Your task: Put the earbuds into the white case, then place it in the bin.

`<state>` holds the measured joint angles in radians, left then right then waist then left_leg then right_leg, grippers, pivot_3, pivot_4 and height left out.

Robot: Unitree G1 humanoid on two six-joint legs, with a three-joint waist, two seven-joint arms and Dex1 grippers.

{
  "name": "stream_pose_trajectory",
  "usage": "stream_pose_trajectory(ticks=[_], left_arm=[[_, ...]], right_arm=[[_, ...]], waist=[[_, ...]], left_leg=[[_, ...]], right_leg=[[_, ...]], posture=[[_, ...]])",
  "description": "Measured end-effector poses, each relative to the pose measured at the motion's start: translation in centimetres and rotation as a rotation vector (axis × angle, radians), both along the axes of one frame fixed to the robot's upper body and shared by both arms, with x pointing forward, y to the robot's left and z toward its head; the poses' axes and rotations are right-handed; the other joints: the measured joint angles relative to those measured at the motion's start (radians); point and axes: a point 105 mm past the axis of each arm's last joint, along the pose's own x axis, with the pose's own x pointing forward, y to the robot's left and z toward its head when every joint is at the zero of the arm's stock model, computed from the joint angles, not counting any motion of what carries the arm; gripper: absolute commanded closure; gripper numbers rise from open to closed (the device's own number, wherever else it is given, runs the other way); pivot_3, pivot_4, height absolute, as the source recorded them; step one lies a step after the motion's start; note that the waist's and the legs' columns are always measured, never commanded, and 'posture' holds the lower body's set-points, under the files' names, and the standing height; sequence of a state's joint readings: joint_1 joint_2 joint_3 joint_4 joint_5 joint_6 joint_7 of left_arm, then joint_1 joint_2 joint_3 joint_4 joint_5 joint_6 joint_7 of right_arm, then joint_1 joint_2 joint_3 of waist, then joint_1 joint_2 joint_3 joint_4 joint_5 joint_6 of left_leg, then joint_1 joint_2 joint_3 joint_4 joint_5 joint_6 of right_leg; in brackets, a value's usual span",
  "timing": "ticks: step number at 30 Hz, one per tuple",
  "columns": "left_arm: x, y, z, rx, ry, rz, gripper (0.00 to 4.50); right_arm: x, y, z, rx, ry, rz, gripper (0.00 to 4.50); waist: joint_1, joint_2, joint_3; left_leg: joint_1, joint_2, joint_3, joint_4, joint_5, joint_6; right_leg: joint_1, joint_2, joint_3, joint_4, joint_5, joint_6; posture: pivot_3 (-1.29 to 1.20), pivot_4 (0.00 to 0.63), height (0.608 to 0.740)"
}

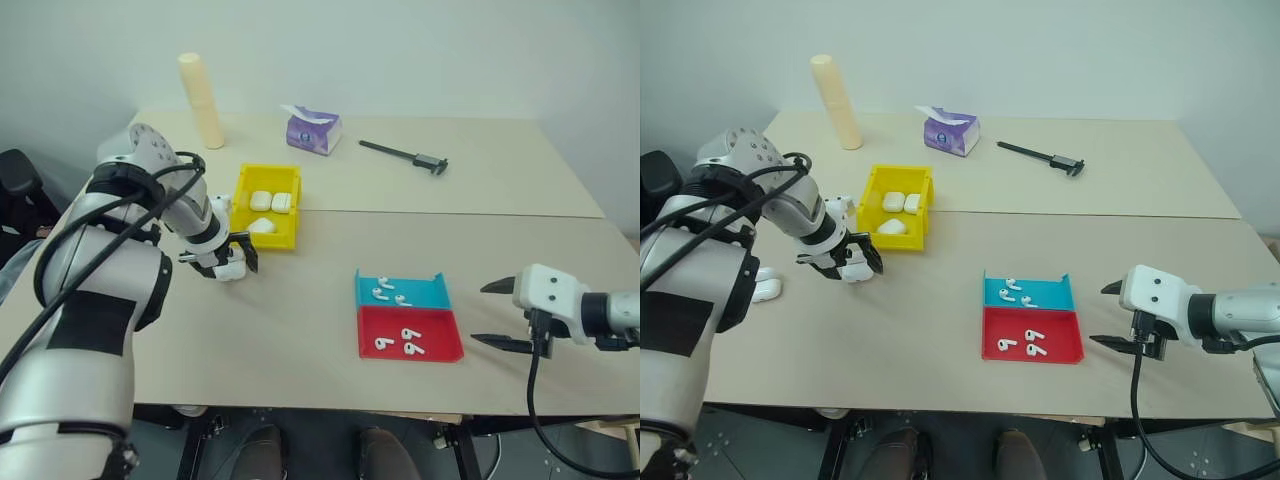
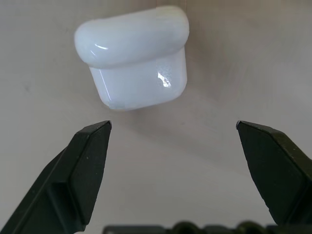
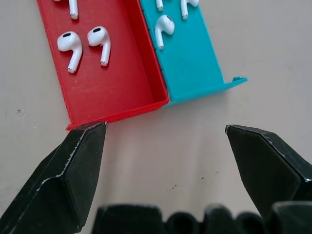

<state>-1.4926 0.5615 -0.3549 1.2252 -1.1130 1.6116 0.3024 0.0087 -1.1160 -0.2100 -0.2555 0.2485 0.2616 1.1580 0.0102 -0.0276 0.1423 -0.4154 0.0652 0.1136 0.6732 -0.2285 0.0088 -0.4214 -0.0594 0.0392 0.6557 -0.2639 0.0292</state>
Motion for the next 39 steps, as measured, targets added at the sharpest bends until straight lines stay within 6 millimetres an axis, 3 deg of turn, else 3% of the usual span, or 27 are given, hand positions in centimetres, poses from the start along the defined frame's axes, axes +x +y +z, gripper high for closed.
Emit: stream_pose_trajectory(ticks=[6, 22, 39], left_arm=[[0.7, 0.2, 0.6, 0.029, -0.063, 0.004, 0.02], [0.7, 2.1, -1.7, 0.099, -0.103, 0.054, 0.02], [1.1, 1.0, -2.3, 0.071, -0.134, 0.078, 0.02]], right_arm=[[-0.2, 0.4, -0.1, 0.0, -0.01, 0.008, 0.0], [-0.3, 0.4, -0.4, 0.006, -0.02, -0.012, 0.0], [-0.6, 0.2, -0.9, -0.007, -0.004, -0.021, 0.0]], waist=[[-0.003, 0.0, 0.0], [-0.001, 0.0, 0.0], [0.001, 0.0, 0.0]], left_leg=[[0.001, 0.0, 0.0, 0.0, 0.001, -0.001], [0.001, 0.0, 0.0, -0.001, 0.002, -0.004], [0.001, 0.0, 0.001, -0.001, 0.002, -0.004]], right_leg=[[0.0, 0.0, 0.0, 0.002, 0.0, 0.0], [0.0, 0.0, 0.0, 0.002, 0.0, 0.0], [0.0, 0.0, 0.0, 0.002, 0.0, 0.0]], posture=[[0.0, 0.15, 0.74], [0.0, 0.15, 0.74], [0.0, 0.15, 0.74]])
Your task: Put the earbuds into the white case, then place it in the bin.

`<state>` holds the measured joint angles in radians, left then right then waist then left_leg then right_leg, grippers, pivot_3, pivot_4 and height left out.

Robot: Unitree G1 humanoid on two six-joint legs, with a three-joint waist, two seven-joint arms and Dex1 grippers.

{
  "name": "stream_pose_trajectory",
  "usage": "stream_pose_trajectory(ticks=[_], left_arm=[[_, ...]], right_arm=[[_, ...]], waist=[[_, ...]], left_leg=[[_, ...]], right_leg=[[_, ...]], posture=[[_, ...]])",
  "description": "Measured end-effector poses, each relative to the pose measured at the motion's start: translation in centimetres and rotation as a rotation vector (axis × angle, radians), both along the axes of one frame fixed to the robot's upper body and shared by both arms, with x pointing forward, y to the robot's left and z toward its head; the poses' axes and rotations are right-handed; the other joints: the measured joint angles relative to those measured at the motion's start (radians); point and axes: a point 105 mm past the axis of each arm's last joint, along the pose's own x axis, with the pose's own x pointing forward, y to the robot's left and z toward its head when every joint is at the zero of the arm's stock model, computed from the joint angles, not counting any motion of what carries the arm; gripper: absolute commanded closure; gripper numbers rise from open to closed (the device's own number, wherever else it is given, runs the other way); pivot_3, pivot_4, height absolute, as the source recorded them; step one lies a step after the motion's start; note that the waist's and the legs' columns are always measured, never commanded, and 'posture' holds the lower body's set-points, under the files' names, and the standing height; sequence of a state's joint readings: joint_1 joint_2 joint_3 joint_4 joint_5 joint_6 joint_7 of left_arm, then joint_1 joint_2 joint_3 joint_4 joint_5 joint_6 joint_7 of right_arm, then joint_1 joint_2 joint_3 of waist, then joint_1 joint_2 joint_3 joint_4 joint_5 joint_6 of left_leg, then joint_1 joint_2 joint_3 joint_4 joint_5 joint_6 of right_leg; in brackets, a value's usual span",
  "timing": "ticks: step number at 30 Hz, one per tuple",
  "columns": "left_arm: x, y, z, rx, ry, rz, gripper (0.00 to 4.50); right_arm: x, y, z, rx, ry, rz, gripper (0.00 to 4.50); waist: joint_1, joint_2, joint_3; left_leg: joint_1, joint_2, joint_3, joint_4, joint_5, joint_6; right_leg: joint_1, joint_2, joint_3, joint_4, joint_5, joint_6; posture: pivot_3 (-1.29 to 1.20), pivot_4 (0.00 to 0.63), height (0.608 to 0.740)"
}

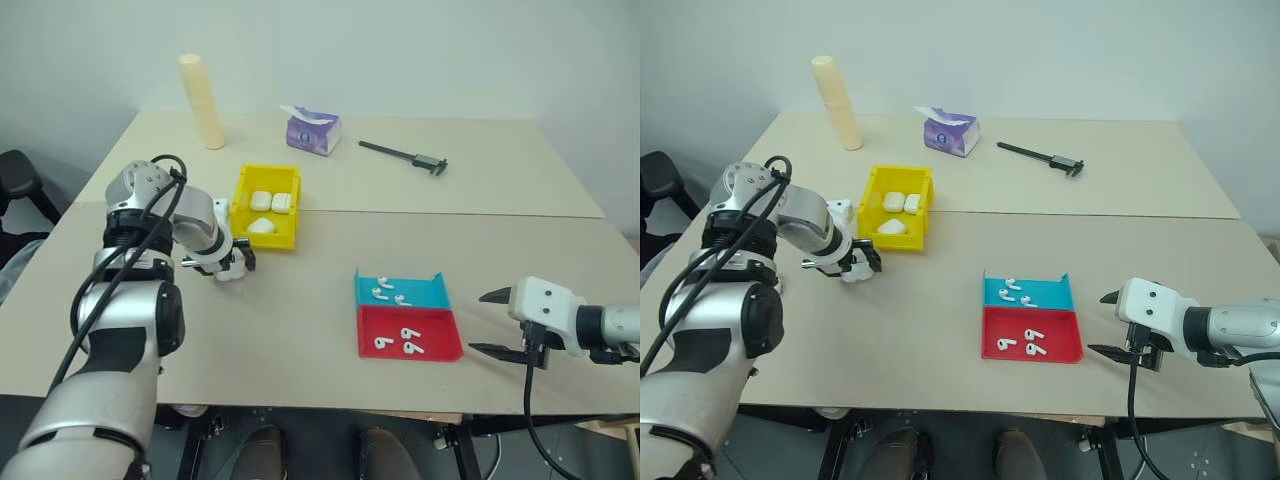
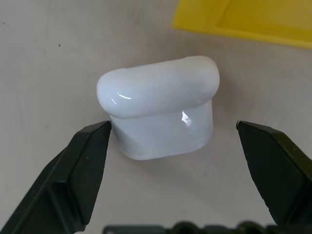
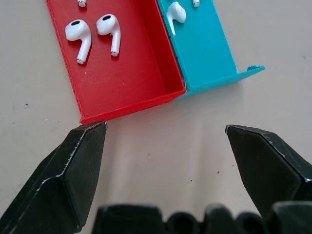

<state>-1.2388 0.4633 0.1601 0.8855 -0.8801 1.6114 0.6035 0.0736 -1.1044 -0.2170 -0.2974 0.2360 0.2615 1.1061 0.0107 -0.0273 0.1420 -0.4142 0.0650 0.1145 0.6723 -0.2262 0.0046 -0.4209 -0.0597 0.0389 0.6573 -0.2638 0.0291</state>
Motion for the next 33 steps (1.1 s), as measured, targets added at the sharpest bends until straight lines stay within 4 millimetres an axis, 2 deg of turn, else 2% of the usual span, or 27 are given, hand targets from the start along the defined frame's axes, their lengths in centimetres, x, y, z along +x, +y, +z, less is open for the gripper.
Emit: stream_pose_trajectory(ticks=[8, 11, 14, 15, 24, 26, 30, 33], left_arm=[[0.0, 0.1, -0.2, 0.004, 0.002, 0.002, 0.02], [-0.1, 0.2, -0.5, 0.01, 0.011, 0.004, 0.59], [-0.1, 0.6, -0.6, 0.029, 0.009, 0.01, 1.55], [-0.1, 0.6, -0.6, 0.03, 0.006, 0.01, 1.75], [0.0, 0.2, -0.4, 0.012, -0.032, -0.013, 1.75], [0.3, -0.3, 0.3, -0.005, -0.065, -0.036, 1.75], [0.7, -0.6, 2.8, -0.022, -0.174, -0.073, 1.75], [0.8, -1.3, 6.4, -0.062, -0.295, -0.148, 1.75]], right_arm=[[-0.2, -0.1, -0.2, -0.005, 0.004, -0.003, 0.0], [-0.2, -0.1, -0.2, -0.011, 0.003, -0.007, 0.0], [-0.2, -0.2, -0.3, -0.018, 0.003, -0.009, 0.0], [-0.2, -0.2, -0.3, -0.018, 0.003, -0.009, 0.0], [-0.2, -0.2, -0.3, -0.019, 0.001, -0.007, 0.0], [-0.2, -0.2, -0.2, -0.018, 0.0, -0.006, 0.0], [-0.1, -0.4, 0.7, -0.016, -0.025, -0.011, 0.0], [0.1, -0.2, 2.1, 0.017, -0.042, 0.004, 0.0]], waist=[[0.0, 0.0, 0.0], [0.0, 0.0, 0.0], [0.0, 0.0, 0.0], [0.0, 0.0, 0.0], [0.0, 0.0, 0.0], [0.0, 0.0, 0.0], [0.0, 0.0, 0.0], [-0.004, 0.0, 0.0]], left_leg=[[0.0, 0.0, 0.0, 0.0, 0.0, 0.0], [0.0, 0.0, 0.001, 0.0, 0.0, 0.0], [0.0, 0.0, 0.001, 0.0, 0.0, 0.0], [0.001, 0.0, 0.001, 0.0, 0.0, 0.0], [0.001, 0.0, 0.0, 0.0, 0.0, -0.001], [0.0, 0.0, 0.0, 0.0, 0.0, -0.001], [0.001, 0.0, -0.002, -0.001, 0.0, -0.001], [0.002, 0.0, -0.002, -0.002, 0.001, -0.001]], right_leg=[[0.0, 0.0, 0.0, 0.0, 0.0, 0.0], [0.0, 0.0, 0.0, 0.0, 0.0, 0.0], [0.0, 0.0, 0.0, 0.0, 0.0, 0.0], [0.0, 0.0, 0.0, 0.0, 0.0, 0.0], [0.001, 0.0, 0.0, 0.0, 0.0, 0.0], [0.0, 0.0, 0.0, 0.0, 0.0, 0.0], [0.0, 0.0, 0.001, 0.0, 0.0, 0.0], [0.0, 0.0, 0.002, 0.001, 0.0, 0.0]], posture=[[0.0, 0.15, 0.74], [0.0, 0.15, 0.74], [0.0, 0.15, 0.74], [0.0, 0.15, 0.74], [0.0, 0.15, 0.74], [0.0, 0.15, 0.74], [0.0, 0.15, 0.74], [0.0, 0.15, 0.74]])
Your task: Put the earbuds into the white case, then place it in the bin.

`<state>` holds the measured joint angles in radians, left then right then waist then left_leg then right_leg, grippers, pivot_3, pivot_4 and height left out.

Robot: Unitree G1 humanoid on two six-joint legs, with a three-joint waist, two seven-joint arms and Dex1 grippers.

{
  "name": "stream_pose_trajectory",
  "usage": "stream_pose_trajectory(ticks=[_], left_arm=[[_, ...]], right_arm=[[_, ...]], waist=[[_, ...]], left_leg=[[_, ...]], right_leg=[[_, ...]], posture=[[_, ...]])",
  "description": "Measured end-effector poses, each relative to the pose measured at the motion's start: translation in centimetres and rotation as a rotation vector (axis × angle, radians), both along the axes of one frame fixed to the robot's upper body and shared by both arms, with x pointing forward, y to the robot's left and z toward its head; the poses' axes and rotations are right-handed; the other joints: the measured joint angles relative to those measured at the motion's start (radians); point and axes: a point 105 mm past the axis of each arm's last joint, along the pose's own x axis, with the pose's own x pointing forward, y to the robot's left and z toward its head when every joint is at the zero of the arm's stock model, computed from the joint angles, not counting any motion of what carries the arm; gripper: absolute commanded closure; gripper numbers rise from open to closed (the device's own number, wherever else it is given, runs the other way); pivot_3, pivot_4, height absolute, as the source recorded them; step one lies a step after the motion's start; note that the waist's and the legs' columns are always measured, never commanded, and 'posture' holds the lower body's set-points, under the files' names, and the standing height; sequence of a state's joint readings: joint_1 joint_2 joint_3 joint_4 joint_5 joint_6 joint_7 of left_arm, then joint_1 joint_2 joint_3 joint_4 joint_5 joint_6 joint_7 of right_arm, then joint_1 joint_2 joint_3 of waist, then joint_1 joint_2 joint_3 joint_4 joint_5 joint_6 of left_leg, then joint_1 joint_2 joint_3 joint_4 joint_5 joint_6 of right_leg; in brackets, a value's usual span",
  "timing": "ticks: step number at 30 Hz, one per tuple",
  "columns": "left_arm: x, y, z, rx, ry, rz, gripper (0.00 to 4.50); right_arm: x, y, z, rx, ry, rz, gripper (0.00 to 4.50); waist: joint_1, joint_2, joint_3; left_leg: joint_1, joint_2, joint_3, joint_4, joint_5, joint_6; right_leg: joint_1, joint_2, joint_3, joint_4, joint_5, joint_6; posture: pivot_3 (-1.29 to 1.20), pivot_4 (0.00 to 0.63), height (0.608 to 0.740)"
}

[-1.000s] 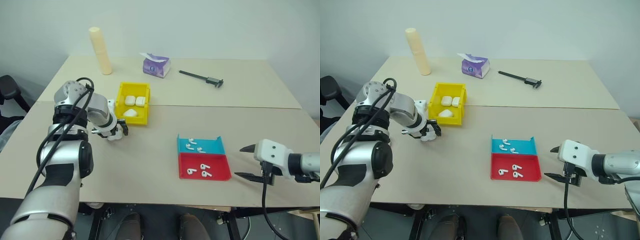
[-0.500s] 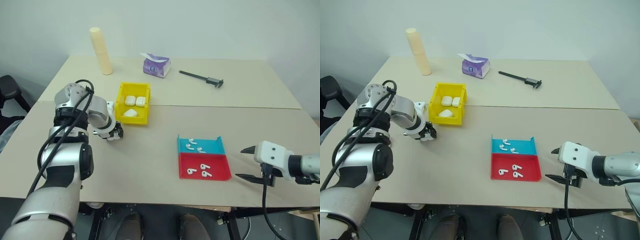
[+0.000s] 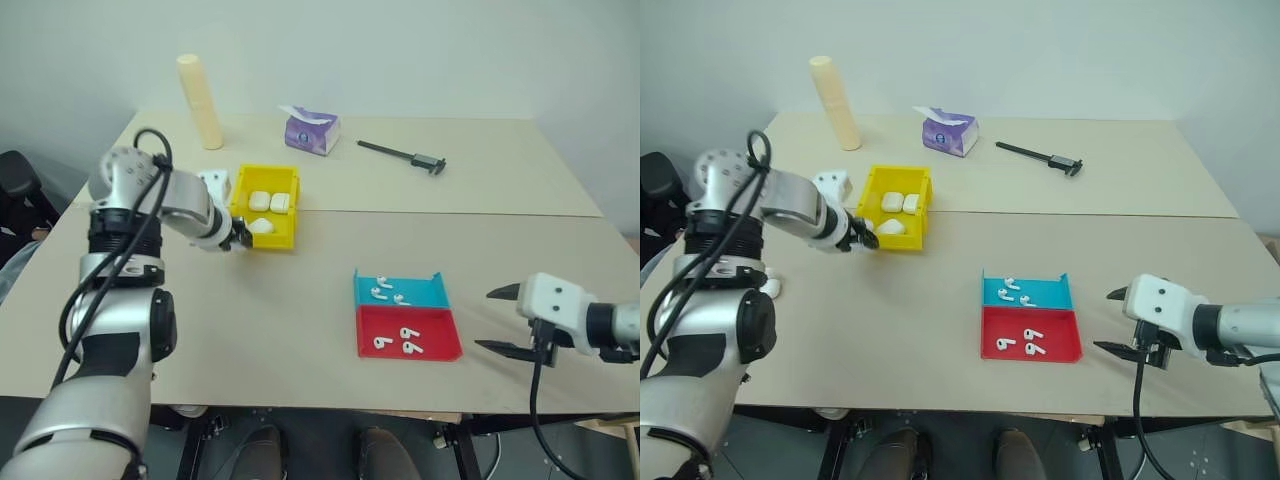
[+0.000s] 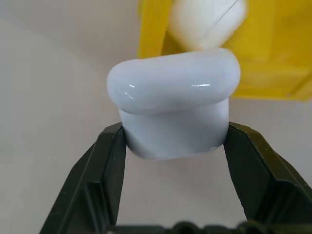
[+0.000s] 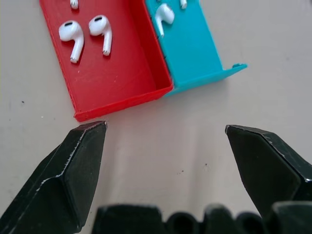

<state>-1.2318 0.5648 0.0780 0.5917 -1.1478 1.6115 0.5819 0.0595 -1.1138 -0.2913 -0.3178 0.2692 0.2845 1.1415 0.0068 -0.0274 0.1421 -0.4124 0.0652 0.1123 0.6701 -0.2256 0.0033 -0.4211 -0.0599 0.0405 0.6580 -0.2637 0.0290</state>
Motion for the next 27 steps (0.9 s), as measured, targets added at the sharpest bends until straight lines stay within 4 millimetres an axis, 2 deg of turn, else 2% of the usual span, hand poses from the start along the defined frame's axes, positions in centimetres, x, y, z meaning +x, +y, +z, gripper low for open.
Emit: stream_pose_trajectory(ticks=[3, 4, 5, 7, 8, 9, 11, 15, 19, 23, 27], left_arm=[[-1.2, -1.5, 2.6, -0.044, -0.078, -0.173, 1.75], [-2.0, -2.7, 3.3, -0.075, -0.097, -0.272, 1.75], [-2.4, -3.5, 3.5, -0.095, -0.103, -0.323, 1.75], [-4.4, -6.3, 4.3, -0.142, -0.155, -0.526, 1.75], [-4.9, -6.9, 4.3, -0.147, -0.185, -0.573, 1.75], [-5.4, -7.7, 4.4, -0.155, -0.289, -0.619, 1.75], [-6.1, -8.7, 3.4, -0.176, -0.45, -0.695, 1.75], [-7.4, -9.0, 1.1, -0.32, -0.757, -0.853, 1.75], [-8.6, -9.1, 1.3, -0.447, -1.06, -0.96, 1.75], [-9.3, -8.8, -0.5, -0.452, -1.194, -1.069, 1.75], [-10.5, -9.5, -3.3, -0.502, -1.269, -1.123, 1.75]], right_arm=[[0.2, 0.3, 1.1, 0.001, -0.021, 0.022, 0.0], [0.4, 0.4, 1.6, -0.002, -0.039, 0.026, 0.0], [0.5, 0.4, 1.8, -0.002, -0.047, 0.028, 0.0], [0.8, 0.8, 2.6, 0.005, -0.08, 0.042, 0.0], [0.9, 0.9, 2.9, 0.005, -0.091, 0.045, 0.0], [1.1, 1.1, 3.3, 0.005, -0.109, 0.055, 0.0], [1.1, 1.5, 3.9, 0.014, -0.118, 0.062, 0.0], [0.4, 2.5, 5.1, -0.01, -0.057, 0.094, 0.0], [0.4, 4.5, 6.5, -0.075, -0.063, 0.144, 0.0], [0.7, 6.0, 6.2, -0.142, 0.015, 0.175, 0.0], [-0.2, 7.9, 5.2, -0.212, 0.104, 0.275, 0.0]], waist=[[-0.002, 0.0, 0.0], [-0.001, 0.0, 0.0], [-0.001, 0.0, 0.0], [0.002, 0.0, 0.0], [0.003, 0.0, 0.0], [0.002, 0.002, -0.001], [-0.002, 0.004, -0.002], [-0.006, 0.006, -0.003], [0.002, 0.005, -0.004], [0.004, 0.007, -0.004], [0.004, 0.007, -0.004]], left_leg=[[0.003, 0.0, 0.0, -0.003, 0.0, -0.001], [0.003, 0.0, 0.001, -0.003, 0.0, -0.001], [0.004, 0.0, 0.001, -0.003, 0.0, -0.001], [0.004, 0.0, 0.002, -0.003, 0.001, -0.001], [0.005, 0.0, 0.002, -0.003, 0.0, -0.001], [0.006, 0.0, 0.002, -0.004, 0.001, -0.001], [0.007, 0.0, 0.005, -0.006, 0.002, -0.004], [0.008, 0.001, 0.008, -0.006, 0.004, -0.006], [0.009, 0.001, 0.007, -0.006, -0.003, 0.006], [0.009, 0.001, 0.006, -0.006, -0.006, 0.01], [0.0, 0.002, 0.002, -0.002, -0.008, 0.013]], right_leg=[[0.001, 0.0, 0.001, -0.001, 0.0, 0.0], [0.001, 0.0, 0.001, 0.0, 0.0, 0.0], [0.002, 0.0, 0.001, -0.001, 0.0, 0.0], [0.002, 0.0, 0.001, -0.001, 0.0, 0.0], [0.003, 0.0, 0.001, 0.0, 0.0, 0.0], [0.004, 0.0, 0.002, -0.002, 0.0, 0.0], [0.004, 0.0, 0.003, -0.002, 0.0, -0.001], [0.004, 0.001, 0.001, -0.001, 0.0, -0.004], [0.008, 0.001, -0.001, -0.003, 0.001, -0.004], [0.009, 0.0, -0.002, -0.007, 0.001, -0.004], [0.003, 0.0, -0.001, -0.009, 0.001, -0.002]], posture=[[0.0, 0.15, 0.74], [0.0, 0.15, 0.74], [0.0, 0.15, 0.74], [0.0, 0.15, 0.74], [0.0, 0.15, 0.74], [0.0, 0.15, 0.74], [0.0, 0.15, 0.74], [0.0, 0.15, 0.74], [0.0, 0.15, 0.74], [0.0, 0.15, 0.74], [0.0, 0.15, 0.74]])
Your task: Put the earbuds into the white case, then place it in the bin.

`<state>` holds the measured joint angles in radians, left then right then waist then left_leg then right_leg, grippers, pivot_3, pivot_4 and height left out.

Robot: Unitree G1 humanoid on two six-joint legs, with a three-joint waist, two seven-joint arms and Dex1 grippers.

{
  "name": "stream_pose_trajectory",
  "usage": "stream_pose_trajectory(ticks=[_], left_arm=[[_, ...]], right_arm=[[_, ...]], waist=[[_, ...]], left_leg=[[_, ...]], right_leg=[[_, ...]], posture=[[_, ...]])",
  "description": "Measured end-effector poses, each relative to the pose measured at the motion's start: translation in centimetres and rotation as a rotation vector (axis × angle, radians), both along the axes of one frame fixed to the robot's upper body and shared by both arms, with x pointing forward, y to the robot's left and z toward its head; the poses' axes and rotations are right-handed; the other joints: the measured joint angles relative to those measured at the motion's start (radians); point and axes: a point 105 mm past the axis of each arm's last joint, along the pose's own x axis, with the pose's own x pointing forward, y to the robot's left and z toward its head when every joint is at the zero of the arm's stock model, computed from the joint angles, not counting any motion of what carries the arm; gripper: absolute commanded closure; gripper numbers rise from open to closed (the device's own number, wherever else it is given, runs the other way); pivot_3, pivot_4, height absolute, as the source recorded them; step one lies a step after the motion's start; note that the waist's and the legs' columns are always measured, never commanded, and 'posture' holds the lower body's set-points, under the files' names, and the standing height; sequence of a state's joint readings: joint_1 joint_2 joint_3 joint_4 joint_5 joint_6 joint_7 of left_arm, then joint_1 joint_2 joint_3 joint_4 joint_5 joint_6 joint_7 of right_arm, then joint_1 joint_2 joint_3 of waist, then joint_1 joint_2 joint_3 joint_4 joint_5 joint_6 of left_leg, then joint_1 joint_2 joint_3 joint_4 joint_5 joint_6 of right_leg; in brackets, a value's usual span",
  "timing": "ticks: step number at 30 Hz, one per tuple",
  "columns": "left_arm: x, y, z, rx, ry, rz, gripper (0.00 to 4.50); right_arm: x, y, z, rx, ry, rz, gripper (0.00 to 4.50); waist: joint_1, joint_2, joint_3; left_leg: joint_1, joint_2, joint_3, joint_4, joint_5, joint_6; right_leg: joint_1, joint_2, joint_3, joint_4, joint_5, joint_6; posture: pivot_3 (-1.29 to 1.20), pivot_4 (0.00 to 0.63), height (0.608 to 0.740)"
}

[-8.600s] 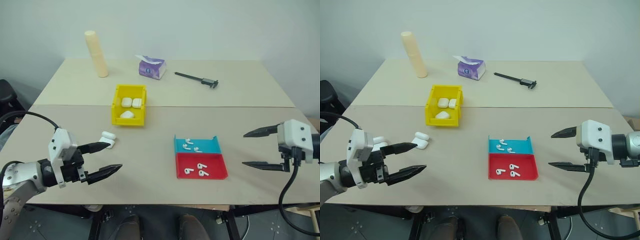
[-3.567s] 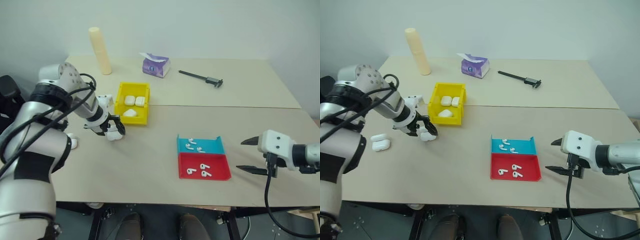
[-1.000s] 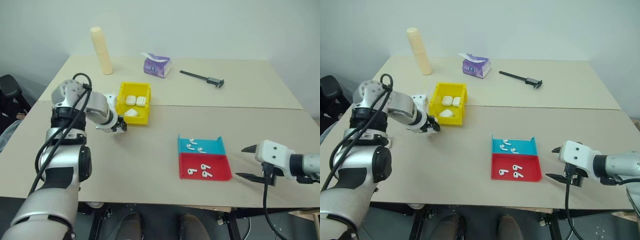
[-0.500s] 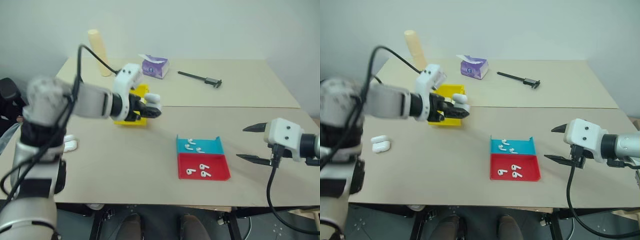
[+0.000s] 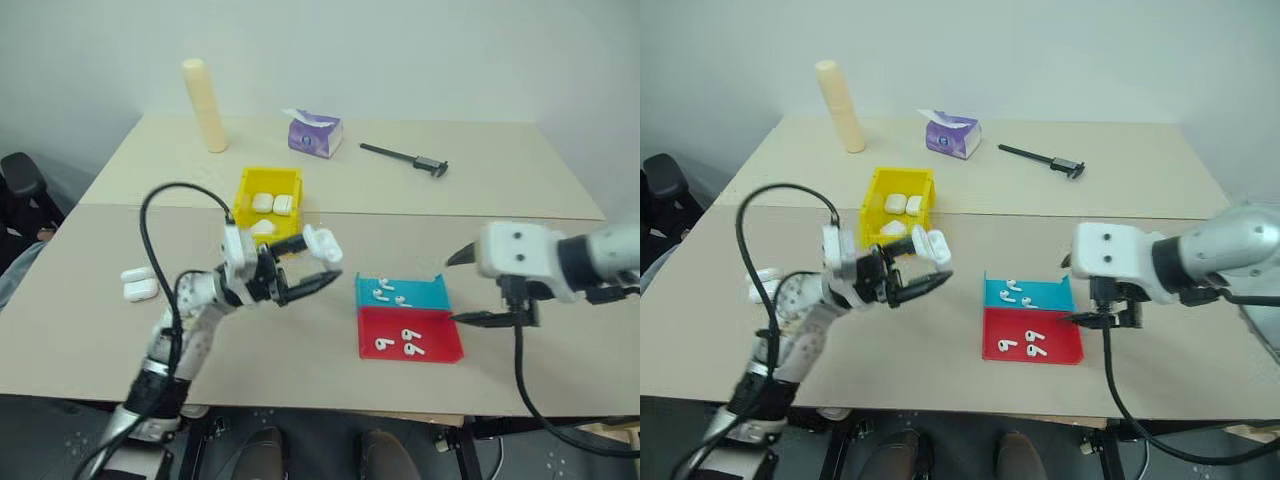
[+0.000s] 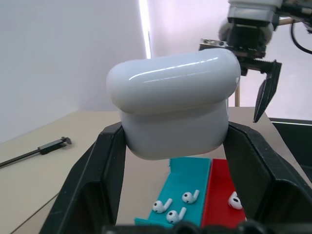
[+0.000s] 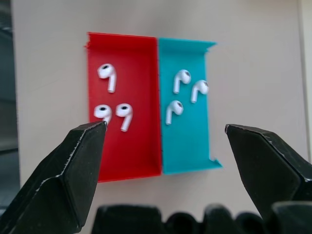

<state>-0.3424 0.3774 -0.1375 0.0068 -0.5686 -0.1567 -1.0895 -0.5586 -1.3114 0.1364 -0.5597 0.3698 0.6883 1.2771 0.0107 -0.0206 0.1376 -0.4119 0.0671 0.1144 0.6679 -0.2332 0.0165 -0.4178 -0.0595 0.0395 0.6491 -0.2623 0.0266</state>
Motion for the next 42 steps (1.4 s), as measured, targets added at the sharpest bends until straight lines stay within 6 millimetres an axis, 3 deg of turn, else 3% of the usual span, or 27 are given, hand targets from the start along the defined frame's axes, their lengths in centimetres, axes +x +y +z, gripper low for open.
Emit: stream_pose_trajectory(ticks=[8, 10, 13, 18, 21, 29, 31, 42], left_arm=[[-1.9, 0.9, -3.6, 0.098, -0.118, -0.03, 1.75], [-2.1, 1.1, -4.0, 0.114, -0.118, -0.026, 1.75], [-2.4, 1.2, -3.9, 0.112, -0.135, -0.021, 1.75], [-2.5, 0.8, -3.1, 0.102, -0.167, 0.011, 1.75], [-2.4, 0.8, -3.1, 0.108, -0.166, 0.022, 1.75], [-2.3, 0.5, -2.9, 0.115, -0.176, 0.034, 1.75], [-2.3, 0.5, -3.0, 0.123, -0.177, 0.038, 1.75], [-2.1, 0.4, -3.3, 0.146, -0.163, 0.046, 1.75]], right_arm=[[-0.3, 1.9, -2.6, -0.094, 0.072, 0.08, 0.0], [-0.5, 2.3, -3.4, -0.104, 0.103, 0.094, 0.39], [-0.7, 2.5, -3.7, -0.121, 0.097, 0.108, 1.24], [-0.8, 3.0, -5.4, -0.162, 0.102, 0.11, 1.24], [-1.1, 3.3, -6.0, -0.169, 0.117, 0.111, 1.84], [-0.9, 3.4, -7.4, -0.192, 0.128, 0.059, 1.84], [-1.0, 3.4, -7.8, -0.2, 0.138, 0.056, 2.39], [-0.5, 3.1, -9.4, -0.234, 0.141, 0.013, 2.39]], waist=[[-0.002, 0.001, -0.001], [-0.002, 0.001, -0.001], [0.0, 0.002, -0.001], [-0.001, 0.002, -0.001], [-0.001, 0.003, -0.002], [-0.002, 0.003, -0.002], [-0.002, 0.003, -0.002], [-0.002, 0.003, -0.002]], left_leg=[[-0.003, 0.001, 0.0, 0.007, -0.003, 0.004], [-0.003, 0.001, -0.001, 0.007, -0.003, 0.005], [-0.004, 0.002, 0.0, 0.007, -0.003, 0.005], [-0.003, 0.002, 0.0, 0.008, -0.003, 0.005], [-0.003, 0.002, 0.0, 0.008, -0.003, 0.005], [-0.003, 0.002, 0.0, 0.008, -0.003, 0.005], [-0.003, 0.002, 0.0, 0.008, -0.003, 0.005], [-0.003, 0.002, 0.0, 0.008, -0.003, 0.005]], right_leg=[[-0.002, 0.0, 0.0, 0.002, 0.001, 0.002], [-0.002, 0.0, 0.0, 0.002, 0.001, 0.002], [-0.002, 0.0, 0.0, 0.001, 0.001, 0.002], [-0.003, 0.0, 0.0, 0.002, 0.001, 0.002], [-0.003, 0.0, 0.0, 0.003, 0.001, 0.002], [-0.003, 0.0, 0.0, 0.003, 0.001, 0.002], [-0.003, 0.0, 0.0, 0.003, 0.001, 0.002], [-0.003, 0.001, 0.0, 0.002, 0.001, 0.002]], posture=[[0.0, 0.15, 0.74], [0.0, 0.15, 0.74], [0.0, 0.15, 0.74], [0.0, 0.15, 0.74], [0.0, 0.15, 0.74], [0.0, 0.15, 0.74], [0.0, 0.15, 0.74], [0.0, 0.15, 0.74]])
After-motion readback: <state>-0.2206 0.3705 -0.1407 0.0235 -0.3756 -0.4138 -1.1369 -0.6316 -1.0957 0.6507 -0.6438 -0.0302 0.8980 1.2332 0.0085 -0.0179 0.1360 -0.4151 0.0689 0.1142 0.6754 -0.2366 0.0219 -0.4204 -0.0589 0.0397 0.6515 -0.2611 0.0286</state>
